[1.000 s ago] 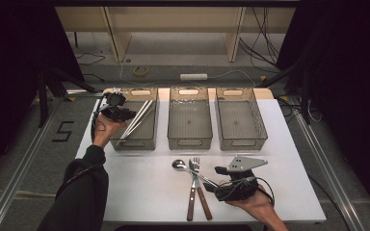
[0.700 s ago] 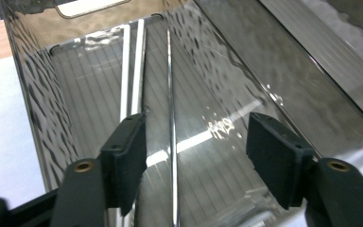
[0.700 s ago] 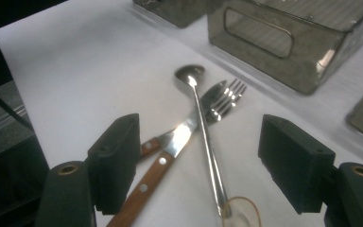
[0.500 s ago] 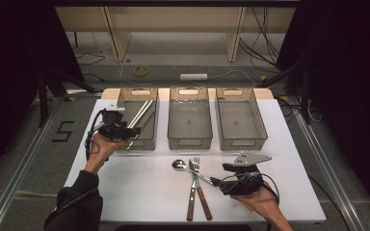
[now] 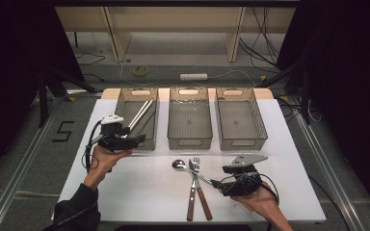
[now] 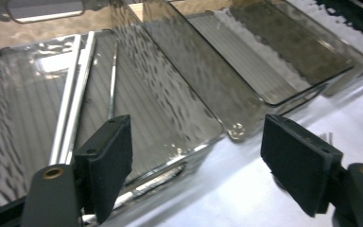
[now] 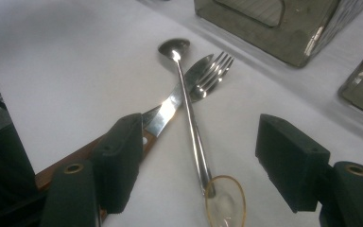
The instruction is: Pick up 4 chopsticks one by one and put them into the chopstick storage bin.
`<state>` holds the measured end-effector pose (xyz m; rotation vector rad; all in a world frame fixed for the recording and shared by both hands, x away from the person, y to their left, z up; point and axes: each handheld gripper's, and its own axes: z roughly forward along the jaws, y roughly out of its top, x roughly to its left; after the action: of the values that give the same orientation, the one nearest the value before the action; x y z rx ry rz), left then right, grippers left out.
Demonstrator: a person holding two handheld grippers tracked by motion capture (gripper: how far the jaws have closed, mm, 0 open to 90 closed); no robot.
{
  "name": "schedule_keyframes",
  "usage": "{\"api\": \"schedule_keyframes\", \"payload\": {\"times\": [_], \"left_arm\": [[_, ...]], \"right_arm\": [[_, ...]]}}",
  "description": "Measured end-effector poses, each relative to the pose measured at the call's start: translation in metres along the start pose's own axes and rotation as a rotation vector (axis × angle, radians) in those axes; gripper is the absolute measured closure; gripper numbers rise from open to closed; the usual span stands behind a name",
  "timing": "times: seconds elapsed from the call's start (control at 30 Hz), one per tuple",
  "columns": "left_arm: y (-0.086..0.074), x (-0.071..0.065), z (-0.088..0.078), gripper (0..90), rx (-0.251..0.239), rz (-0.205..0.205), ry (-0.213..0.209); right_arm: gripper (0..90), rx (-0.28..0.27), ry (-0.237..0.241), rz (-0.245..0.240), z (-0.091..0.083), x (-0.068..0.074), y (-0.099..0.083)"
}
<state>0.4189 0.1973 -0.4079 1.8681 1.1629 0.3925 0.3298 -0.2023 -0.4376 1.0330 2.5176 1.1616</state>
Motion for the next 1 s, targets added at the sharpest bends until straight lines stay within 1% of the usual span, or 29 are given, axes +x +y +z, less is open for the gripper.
{"api": "schedule_keyframes", "payload": {"times": [0.13, 0.17, 0.3, 0.43, 0.47, 0.53, 0.7, 0.8, 0.87, 0.9, 1.0], "left_arm": [[-0.008, -0.005, -0.003, 21.5, -0.01, 0.018, -0.015], [-0.01, -0.006, -0.005, 21.2, -0.014, 0.023, -0.013], [-0.02, -0.009, -0.01, 20.5, -0.042, 0.015, -0.013], [-0.028, -0.009, -0.015, 19.8, -0.058, 0.008, -0.019], [-0.03, -0.01, -0.016, 19.8, -0.06, 0.004, -0.023], [-0.034, -0.012, -0.018, 19.3, -0.06, 0.013, -0.022], [-0.042, -0.018, -0.023, 18.5, -0.067, 0.032, -0.045], [-0.046, -0.022, -0.026, 18.4, -0.07, 0.047, -0.053], [-0.048, -0.024, -0.028, 18.4, -0.073, 0.049, -0.056], [-0.048, -0.024, -0.029, 18.4, -0.07, 0.058, -0.055], [-0.051, -0.026, -0.031, 18.3, -0.077, 0.05, -0.054]], "right_arm": [[33.8, 0.005, 0.002, 0.001, 0.001, 0.0, 0.0], [33.8, 0.004, 0.004, 0.0, 0.001, 0.0, 0.0], [34.5, 0.006, 0.009, -0.005, 0.002, 0.001, 0.0], [35.6, 0.013, 0.015, -0.009, 0.004, 0.0, 0.0], [35.8, 0.014, 0.017, -0.012, 0.005, 0.0, 0.0], [36.1, 0.019, 0.02, -0.014, 0.006, 0.001, 0.001], [36.6, 0.033, 0.027, -0.027, 0.013, 0.002, 0.006], [36.8, 0.041, 0.031, -0.036, 0.016, 0.003, 0.008], [36.8, 0.049, 0.033, -0.036, 0.018, 0.003, 0.01], [36.8, 0.054, 0.035, -0.037, 0.02, 0.003, 0.011], [36.4, 0.078, 0.038, -0.047, 0.025, 0.005, 0.014]]}}
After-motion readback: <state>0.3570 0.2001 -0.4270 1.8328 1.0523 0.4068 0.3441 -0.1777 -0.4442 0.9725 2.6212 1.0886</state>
